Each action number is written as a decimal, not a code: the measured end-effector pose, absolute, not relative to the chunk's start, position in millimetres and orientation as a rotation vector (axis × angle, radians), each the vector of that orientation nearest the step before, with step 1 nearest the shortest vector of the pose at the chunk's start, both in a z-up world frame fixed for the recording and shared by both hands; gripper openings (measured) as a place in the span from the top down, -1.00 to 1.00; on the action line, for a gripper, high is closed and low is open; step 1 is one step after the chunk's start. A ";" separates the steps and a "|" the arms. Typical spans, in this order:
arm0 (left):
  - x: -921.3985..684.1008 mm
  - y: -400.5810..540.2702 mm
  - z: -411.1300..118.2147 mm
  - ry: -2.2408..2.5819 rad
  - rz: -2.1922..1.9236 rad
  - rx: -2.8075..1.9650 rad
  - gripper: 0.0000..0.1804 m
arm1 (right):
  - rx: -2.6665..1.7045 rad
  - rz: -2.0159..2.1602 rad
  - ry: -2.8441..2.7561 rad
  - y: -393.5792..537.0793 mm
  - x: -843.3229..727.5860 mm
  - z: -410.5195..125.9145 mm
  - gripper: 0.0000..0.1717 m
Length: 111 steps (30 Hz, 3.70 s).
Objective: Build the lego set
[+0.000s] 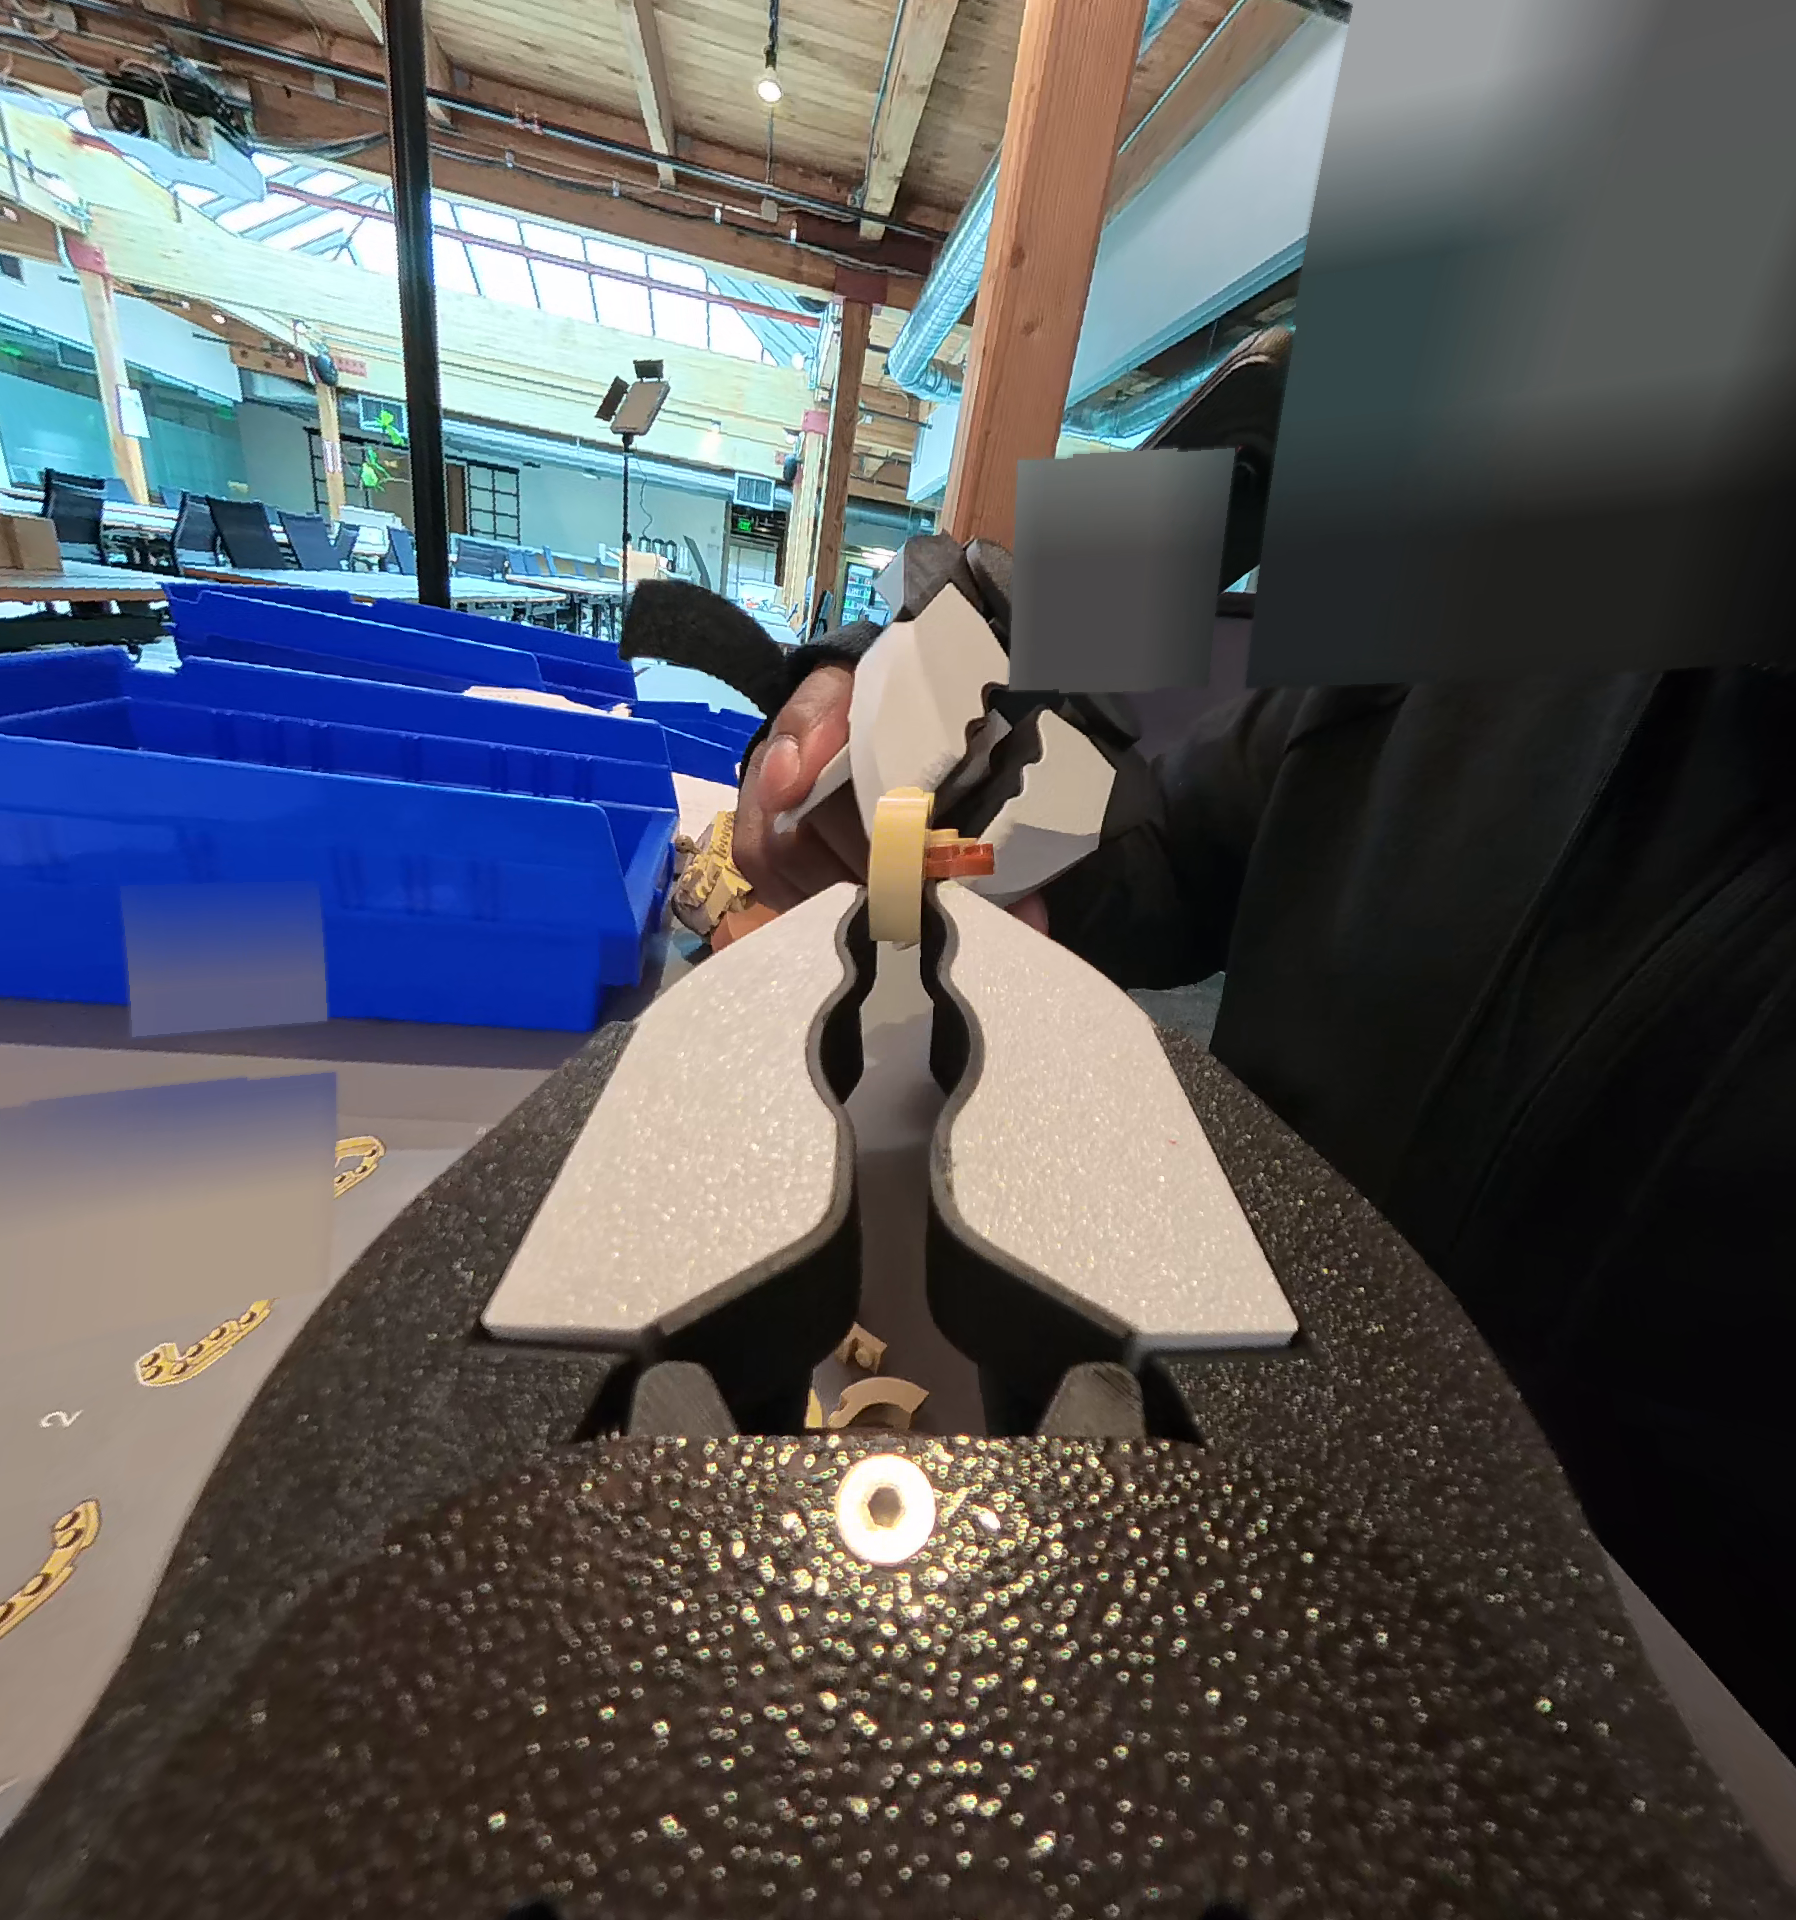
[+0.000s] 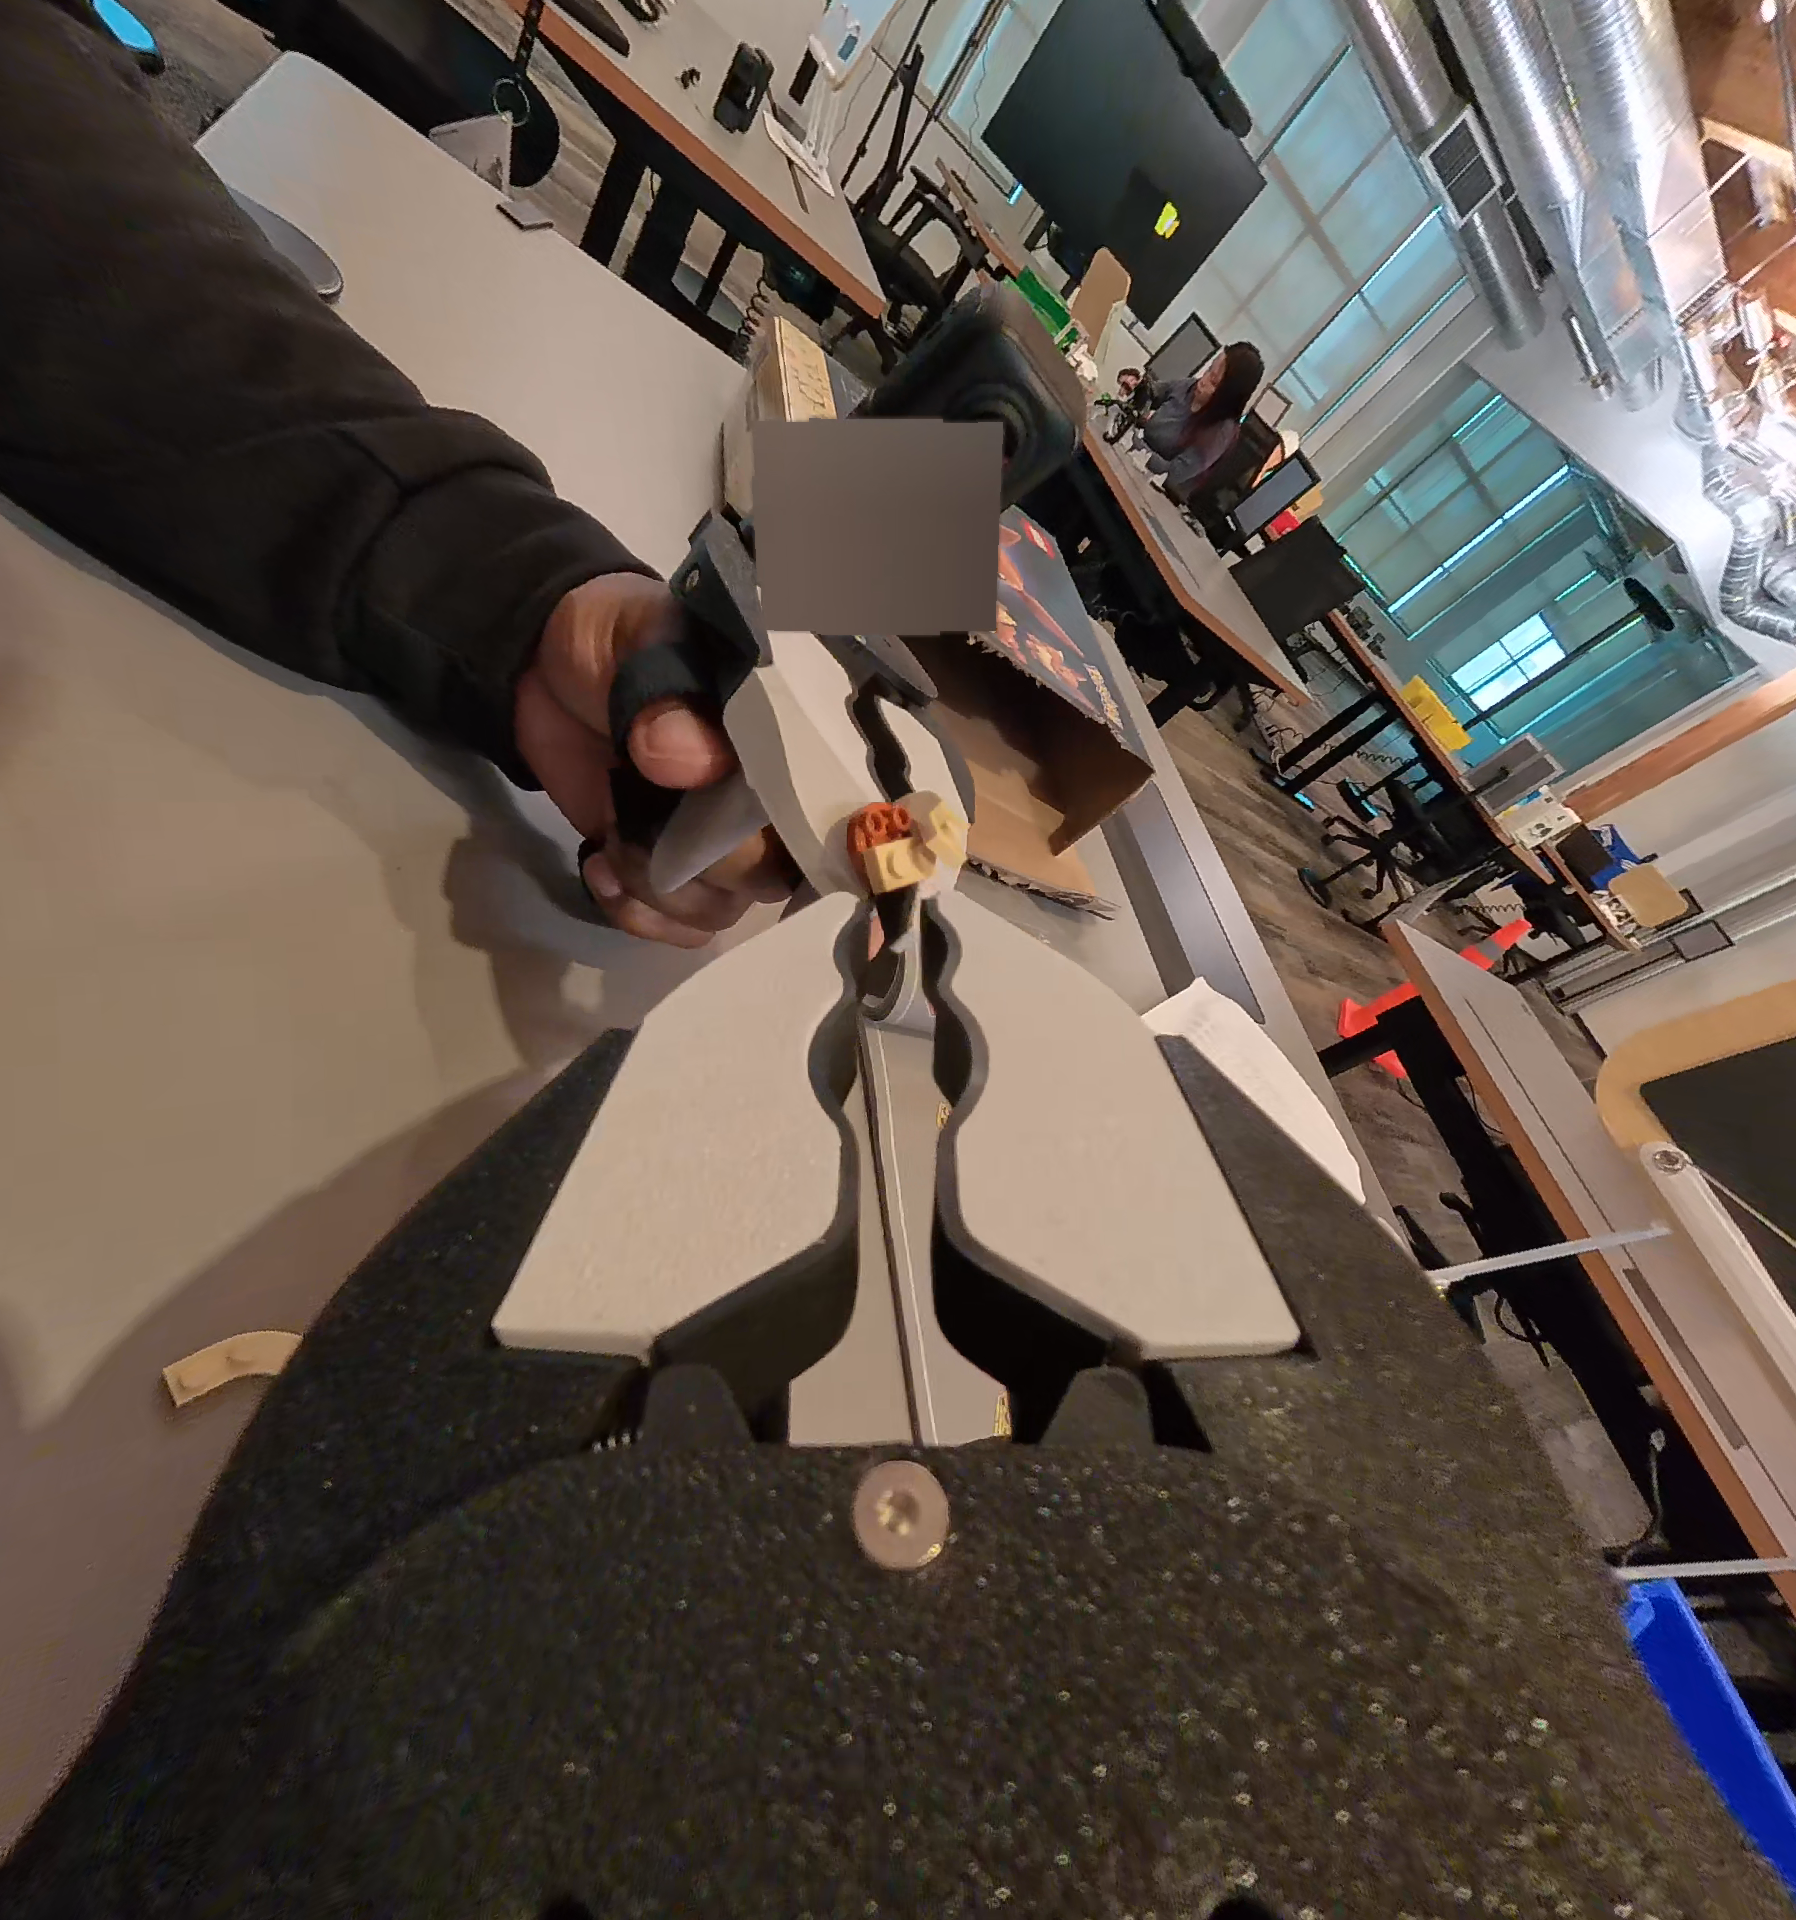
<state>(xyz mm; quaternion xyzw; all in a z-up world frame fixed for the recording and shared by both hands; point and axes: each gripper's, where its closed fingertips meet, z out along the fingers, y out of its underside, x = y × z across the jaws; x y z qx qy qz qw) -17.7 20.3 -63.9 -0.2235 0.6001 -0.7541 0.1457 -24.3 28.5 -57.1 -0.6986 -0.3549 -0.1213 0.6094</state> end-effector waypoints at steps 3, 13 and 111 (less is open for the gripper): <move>-17.8 20.2 -63.0 1.722 -2.172 -0.641 0.92 | -1.603 -0.287 -0.830 28.0 -24.5 -56.4 0.84; -18.5 15.1 -67.3 1.779 -2.115 -0.630 0.92 | -1.542 -0.428 -0.927 29.1 -29.2 -57.1 0.61; -24.1 -2.4 -95.2 1.992 -1.808 -0.466 1.00 | -1.412 -0.672 -1.176 15.9 -29.8 -76.8 0.85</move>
